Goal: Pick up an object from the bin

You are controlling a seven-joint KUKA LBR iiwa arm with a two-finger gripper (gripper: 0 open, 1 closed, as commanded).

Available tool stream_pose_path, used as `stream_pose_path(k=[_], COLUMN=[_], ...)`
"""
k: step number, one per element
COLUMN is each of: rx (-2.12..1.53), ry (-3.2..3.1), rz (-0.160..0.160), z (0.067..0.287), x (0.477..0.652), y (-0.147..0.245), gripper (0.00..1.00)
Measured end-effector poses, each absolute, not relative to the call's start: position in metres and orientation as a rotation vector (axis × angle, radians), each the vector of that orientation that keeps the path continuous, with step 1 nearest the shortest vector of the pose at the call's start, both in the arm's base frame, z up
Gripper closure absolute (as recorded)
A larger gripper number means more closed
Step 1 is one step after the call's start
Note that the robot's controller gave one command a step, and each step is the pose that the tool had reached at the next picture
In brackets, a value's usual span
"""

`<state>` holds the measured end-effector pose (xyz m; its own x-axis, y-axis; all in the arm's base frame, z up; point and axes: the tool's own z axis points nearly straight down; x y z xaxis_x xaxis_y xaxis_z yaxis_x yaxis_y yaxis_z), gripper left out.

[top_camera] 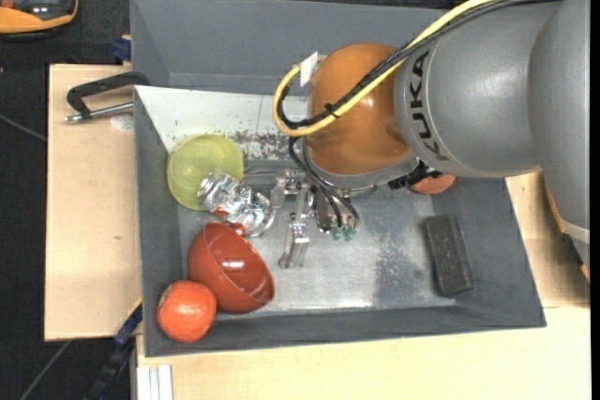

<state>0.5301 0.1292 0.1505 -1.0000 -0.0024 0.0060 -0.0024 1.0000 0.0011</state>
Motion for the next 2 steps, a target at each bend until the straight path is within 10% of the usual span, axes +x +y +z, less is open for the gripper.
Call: stream_pose_path(k=[1, 2], rx=[0.218, 0.151], ry=[-3.126, -3.136], rz=[-0.005, -0.012], z=[0.089, 0.071], x=[0.491, 0.530], y=[0.166, 0.198], gripper=[0.00, 0.00])
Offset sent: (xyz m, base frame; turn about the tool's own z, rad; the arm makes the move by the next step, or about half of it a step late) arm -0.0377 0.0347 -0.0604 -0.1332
